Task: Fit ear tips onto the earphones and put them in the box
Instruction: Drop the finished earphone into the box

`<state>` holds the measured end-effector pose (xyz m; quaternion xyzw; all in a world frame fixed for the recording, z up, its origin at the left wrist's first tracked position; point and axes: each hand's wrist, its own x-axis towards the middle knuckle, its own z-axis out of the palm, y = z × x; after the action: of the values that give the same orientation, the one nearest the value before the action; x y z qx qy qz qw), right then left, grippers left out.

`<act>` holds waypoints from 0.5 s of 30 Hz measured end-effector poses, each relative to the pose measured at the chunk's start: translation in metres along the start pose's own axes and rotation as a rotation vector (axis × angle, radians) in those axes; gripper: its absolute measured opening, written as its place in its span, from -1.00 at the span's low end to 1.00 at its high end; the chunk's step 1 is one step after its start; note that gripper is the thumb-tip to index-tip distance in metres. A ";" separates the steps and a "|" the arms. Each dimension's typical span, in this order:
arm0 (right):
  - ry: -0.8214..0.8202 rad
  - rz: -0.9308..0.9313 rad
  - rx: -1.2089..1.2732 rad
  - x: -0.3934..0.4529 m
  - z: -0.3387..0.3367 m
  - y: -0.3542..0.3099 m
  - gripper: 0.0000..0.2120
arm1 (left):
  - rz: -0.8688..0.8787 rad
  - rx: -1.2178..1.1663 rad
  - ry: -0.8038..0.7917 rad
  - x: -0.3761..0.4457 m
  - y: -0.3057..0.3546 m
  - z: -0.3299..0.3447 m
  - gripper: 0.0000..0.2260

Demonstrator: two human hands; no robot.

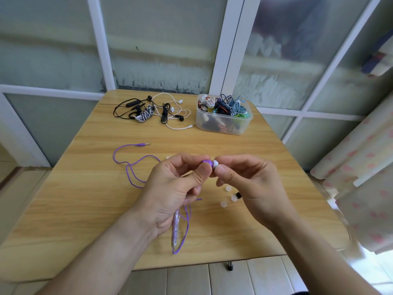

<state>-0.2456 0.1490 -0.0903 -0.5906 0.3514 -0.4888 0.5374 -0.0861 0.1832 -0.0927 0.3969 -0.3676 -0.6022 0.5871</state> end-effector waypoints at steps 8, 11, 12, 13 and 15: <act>-0.131 -0.049 -0.061 0.001 -0.014 -0.004 -0.87 | -0.027 0.163 -0.020 -0.002 0.000 0.000 -0.84; -0.183 -0.094 -0.104 0.000 -0.014 -0.005 -0.89 | -0.040 0.185 -0.025 -0.001 0.000 0.000 -0.83; -0.190 -0.095 -0.120 0.000 -0.015 -0.005 -0.89 | -0.047 0.194 -0.031 -0.001 0.000 0.000 -0.85; -0.197 -0.093 -0.135 0.001 -0.016 -0.005 -0.89 | -0.057 0.199 -0.040 -0.002 0.000 0.000 -0.88; -0.225 -0.095 -0.149 0.001 -0.019 -0.006 -0.89 | -0.083 0.191 -0.063 -0.002 0.000 -0.001 -0.91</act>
<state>-0.2641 0.1441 -0.0850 -0.6960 0.2958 -0.4168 0.5043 -0.0855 0.1854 -0.0924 0.4468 -0.4248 -0.6003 0.5095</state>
